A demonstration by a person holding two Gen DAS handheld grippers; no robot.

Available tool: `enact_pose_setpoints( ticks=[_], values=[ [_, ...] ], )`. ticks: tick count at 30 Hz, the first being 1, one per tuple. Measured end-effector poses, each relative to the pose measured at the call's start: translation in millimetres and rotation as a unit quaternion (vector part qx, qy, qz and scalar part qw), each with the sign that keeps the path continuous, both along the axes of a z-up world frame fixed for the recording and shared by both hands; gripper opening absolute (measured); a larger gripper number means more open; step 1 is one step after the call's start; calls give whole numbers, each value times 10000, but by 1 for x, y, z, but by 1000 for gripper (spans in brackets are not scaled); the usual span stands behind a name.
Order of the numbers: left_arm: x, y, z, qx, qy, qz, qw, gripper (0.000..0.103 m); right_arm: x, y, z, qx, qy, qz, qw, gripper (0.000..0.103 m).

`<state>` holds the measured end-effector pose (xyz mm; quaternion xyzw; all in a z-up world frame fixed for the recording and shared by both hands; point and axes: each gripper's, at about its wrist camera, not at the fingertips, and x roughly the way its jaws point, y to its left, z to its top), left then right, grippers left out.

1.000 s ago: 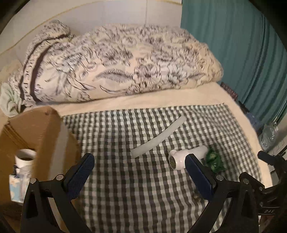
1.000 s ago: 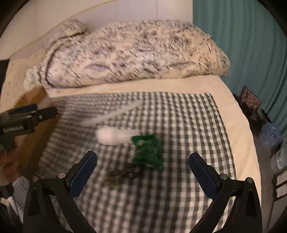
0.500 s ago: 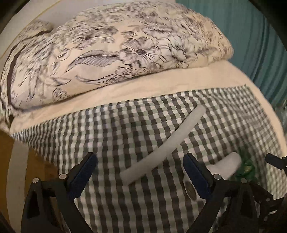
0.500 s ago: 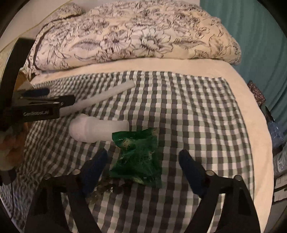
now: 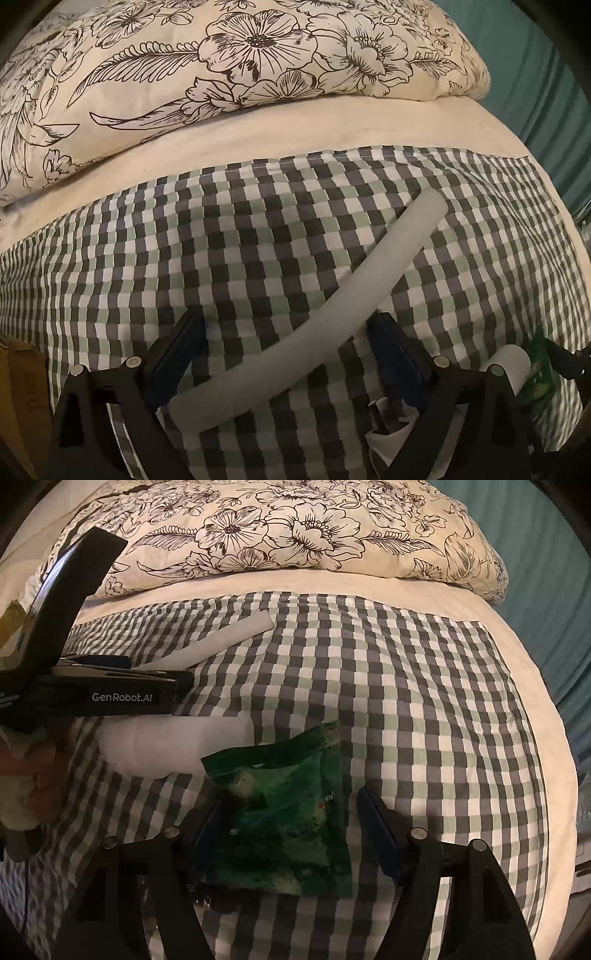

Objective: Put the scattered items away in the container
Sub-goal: 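Grasp the white plastic strip with the left tool while the right grasps the green packet, then lift the white strip and green packet and carry both over the box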

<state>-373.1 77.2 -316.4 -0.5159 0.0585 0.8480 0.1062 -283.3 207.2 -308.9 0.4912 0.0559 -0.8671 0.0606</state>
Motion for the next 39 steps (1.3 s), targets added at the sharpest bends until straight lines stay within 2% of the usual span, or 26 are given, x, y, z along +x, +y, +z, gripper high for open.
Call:
enact_pose_setpoints(
  ticks=[3,5,6,8,9,10,13,15,19,22,28,33,39],
  values=[
    [0,1,-1,21,79,-12,10000,94,0,0,0,14,30,-66,10000,68],
    [1,3,-1,-2,81,8,10000,87,1,-1,1,46,66,-92,9999,54],
    [2,5,0,-46,81,10,10000,85,2,-1,2,51,74,-80,9999,52],
    [10,14,6,-100,171,-84,9998,64,4,-1,3,86,83,-9,9999,46],
    [14,18,8,-160,241,-139,9995,44,5,0,4,71,84,16,9999,43],
    [19,23,8,-267,301,-214,9990,32,6,1,6,38,82,18,10000,42],
    [29,27,10,-245,307,-306,9988,12,11,6,10,-60,96,-38,9999,39],
    [36,24,12,-240,374,-327,9985,7,16,8,14,-95,120,-51,9999,38],
    [44,13,21,-161,428,-328,9984,6,28,12,24,-182,214,-115,9995,38],
    [64,2,34,-69,538,-235,9982,6,37,16,37,-321,304,-158,9989,38],
    [81,-14,71,98,789,-36,9968,6,57,16,65,-467,513,-196,9974,38],
    [109,-29,107,271,1089,90,9936,6,78,14,92,-625,731,-229,9951,38],
    [151,-41,150,362,1646,137,9856,6,106,10,128,-715,1011,-216,9921,38]
  ],
)
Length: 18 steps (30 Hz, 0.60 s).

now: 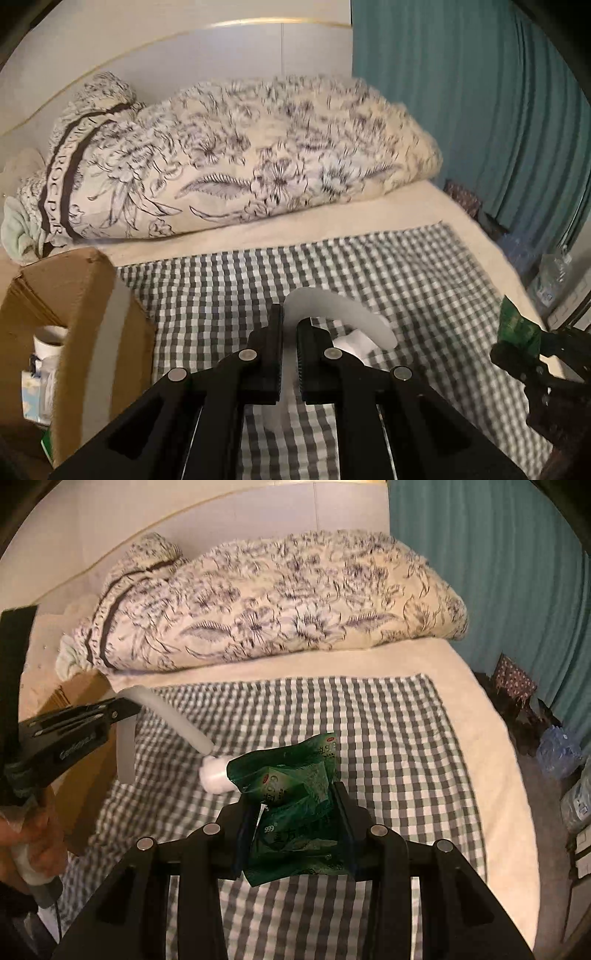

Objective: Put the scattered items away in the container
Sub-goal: 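Lift the white strip and green packet and carry both over the box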

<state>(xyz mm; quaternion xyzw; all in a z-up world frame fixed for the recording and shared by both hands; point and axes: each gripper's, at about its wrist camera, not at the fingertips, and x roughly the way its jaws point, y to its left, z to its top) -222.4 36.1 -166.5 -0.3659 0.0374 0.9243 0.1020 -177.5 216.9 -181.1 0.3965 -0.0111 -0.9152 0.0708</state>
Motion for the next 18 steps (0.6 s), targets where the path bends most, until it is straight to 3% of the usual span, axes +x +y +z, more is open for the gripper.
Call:
enact_pose_setpoints(
  ticks=[9,18],
  values=[
    [57,-17,49,27,510,144,9986,6,49,-7,58,-161,478,25,9987,38],
    [103,-46,86,140,819,344,9959,6,91,-28,85,-234,700,134,9972,38]
  ],
)
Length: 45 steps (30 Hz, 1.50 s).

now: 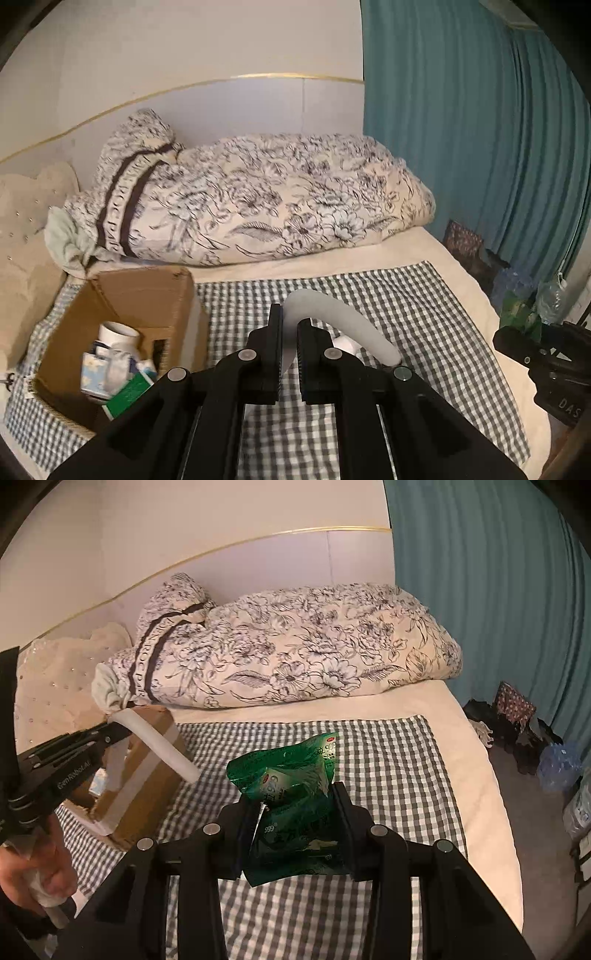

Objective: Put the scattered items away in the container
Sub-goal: 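Lift the white strip and green packet and carry both over the box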

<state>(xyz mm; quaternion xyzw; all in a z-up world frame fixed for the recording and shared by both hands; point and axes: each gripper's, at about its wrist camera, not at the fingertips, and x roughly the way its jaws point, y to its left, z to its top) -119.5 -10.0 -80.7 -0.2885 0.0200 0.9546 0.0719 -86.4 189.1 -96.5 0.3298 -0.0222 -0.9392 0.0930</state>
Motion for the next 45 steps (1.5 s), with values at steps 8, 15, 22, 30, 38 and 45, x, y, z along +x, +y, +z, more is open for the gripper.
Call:
enact_pose_setpoints(
  ticks=[8,15,22,30,38,45],
  values=[
    [33,-36,24,26,131,164,9998,6,21,-31,19,9,159,212,9996,38],
    [54,-74,33,44,210,432,9988,6,32,-56,35,-58,297,380,9988,38],
    [63,-112,36,56,199,672,9975,6,39,-81,39,-259,361,502,9978,38],
    [64,-142,39,78,200,845,9962,6,35,-115,38,-265,326,773,9961,38],
    [52,-166,33,-68,114,933,9955,6,16,-145,37,-164,261,973,9948,38],
    [32,-197,18,-18,-37,1153,9933,6,-3,-188,30,39,150,1364,9905,38]
  ],
)
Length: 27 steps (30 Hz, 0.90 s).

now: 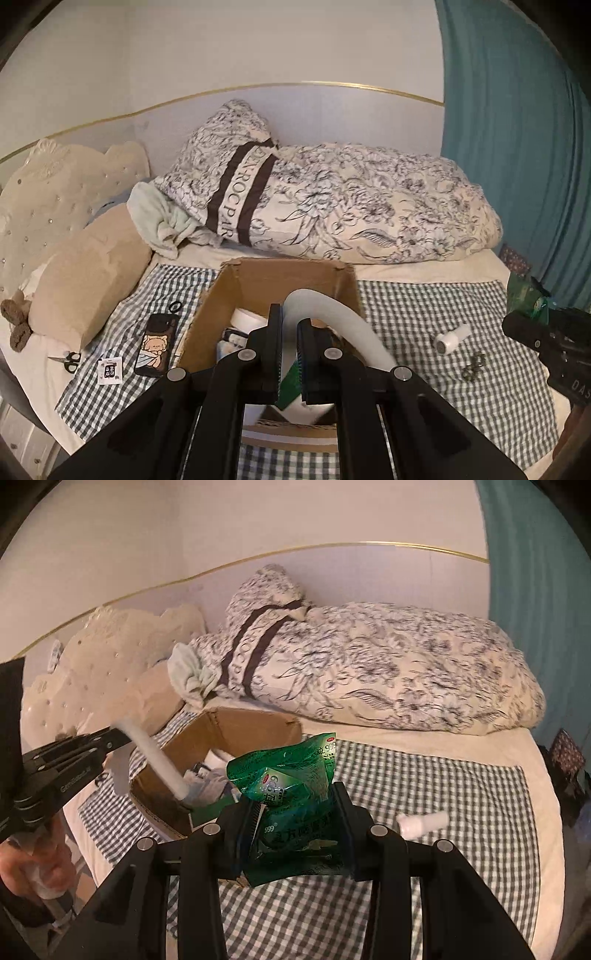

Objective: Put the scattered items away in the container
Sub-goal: 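Lift the white strip and green packet and carry both over the box, then lower the white strip and green packet into the box and open both tools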

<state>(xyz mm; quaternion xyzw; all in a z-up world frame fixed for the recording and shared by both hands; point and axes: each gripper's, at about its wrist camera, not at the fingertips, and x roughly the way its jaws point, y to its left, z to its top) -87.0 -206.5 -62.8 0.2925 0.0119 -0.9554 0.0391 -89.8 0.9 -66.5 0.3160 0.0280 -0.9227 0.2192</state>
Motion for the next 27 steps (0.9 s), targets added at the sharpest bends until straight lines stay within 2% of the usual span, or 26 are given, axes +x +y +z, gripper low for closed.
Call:
enact_pose_setpoints(
  ticks=[12,27],
  values=[
    [-37,-39,-37,30,-365,260,9990,6,-41,-57,-25,234,-254,481,9982,38],
    [-83,-65,-84,-1,-865,283,9959,7,-92,-124,-71,532,-653,965,9918,38]
  ],
)
